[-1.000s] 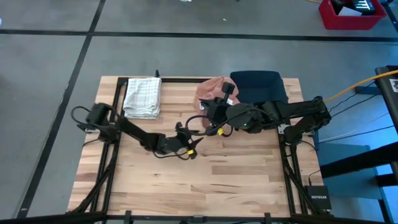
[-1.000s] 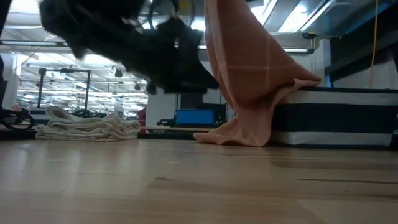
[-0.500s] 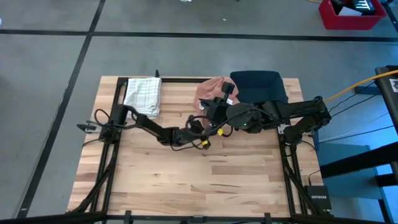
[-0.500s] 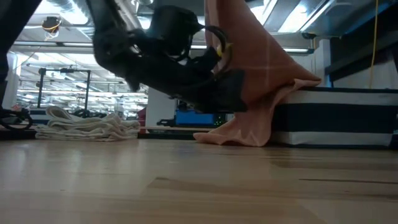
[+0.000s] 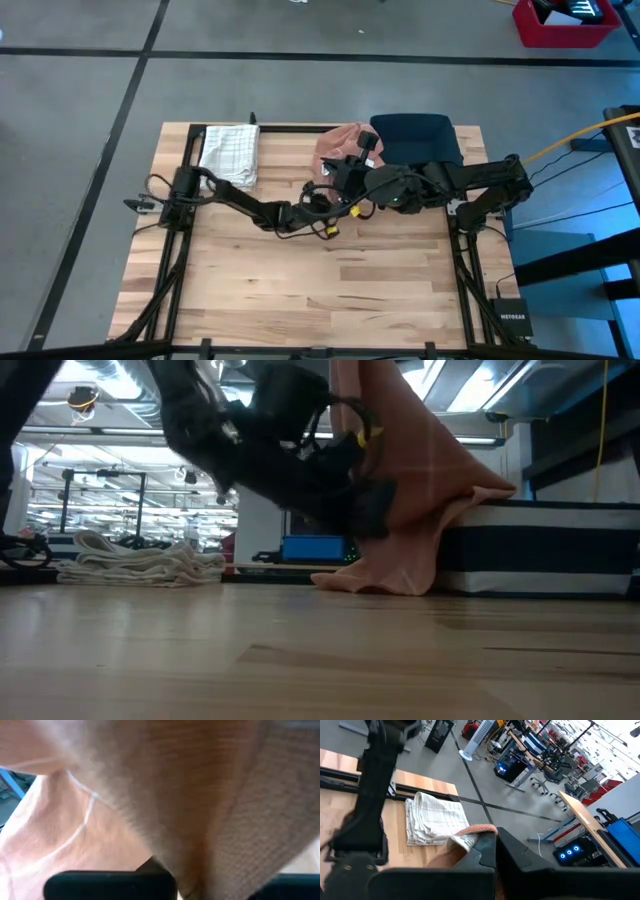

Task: Fold towel
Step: Fold the brown towel on the table

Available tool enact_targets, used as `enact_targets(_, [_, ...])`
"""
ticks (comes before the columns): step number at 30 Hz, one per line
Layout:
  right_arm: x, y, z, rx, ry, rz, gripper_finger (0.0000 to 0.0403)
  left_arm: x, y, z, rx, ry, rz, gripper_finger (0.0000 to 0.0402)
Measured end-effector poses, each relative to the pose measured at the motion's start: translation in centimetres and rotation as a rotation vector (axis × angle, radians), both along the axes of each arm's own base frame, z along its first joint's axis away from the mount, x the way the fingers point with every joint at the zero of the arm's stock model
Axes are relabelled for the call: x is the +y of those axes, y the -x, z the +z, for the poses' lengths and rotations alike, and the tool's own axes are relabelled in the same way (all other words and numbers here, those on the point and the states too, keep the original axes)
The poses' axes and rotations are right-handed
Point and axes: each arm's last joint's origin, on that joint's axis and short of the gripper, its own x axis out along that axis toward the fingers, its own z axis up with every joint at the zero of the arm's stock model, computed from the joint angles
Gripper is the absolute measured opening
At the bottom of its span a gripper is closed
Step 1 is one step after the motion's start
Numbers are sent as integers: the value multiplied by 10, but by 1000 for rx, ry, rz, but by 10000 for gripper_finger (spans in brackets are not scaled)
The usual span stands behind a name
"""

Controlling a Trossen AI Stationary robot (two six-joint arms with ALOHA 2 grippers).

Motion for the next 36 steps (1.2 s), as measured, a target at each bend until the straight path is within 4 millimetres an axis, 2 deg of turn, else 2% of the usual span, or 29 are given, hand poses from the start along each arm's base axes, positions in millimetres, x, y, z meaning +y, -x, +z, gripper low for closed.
enact_targets(3, [3,7,5,-19,-8,12,5,-21,12,20,96,-21,-53,3])
enact_targets(6, [5,17,13,-44,-24,22,5,-47,33,54,176,-99,-91,3])
enact_targets(11, [3,34,20,-43,-45,22,5,-81,95,120,251,-208,-126,2])
enact_targets(15, [-1,45,24,-33,-60,9,5,-87,148,161,210,-153,-141,1])
enact_targets(19, [-3,50,24,-14,-64,12,5,-79,193,195,128,-94,-177,1])
enact_targets(25, [-11,53,26,-8,-9,-73,5,-51,246,243,-55,-30,-190,1])
enact_targets(31, [-45,72,48,-100,26,-197,5,-16,294,296,-239,-64,-60,1])
enact_targets(36, [-76,86,66,-184,42,-245,5,6,323,326,-322,-107,52,1])
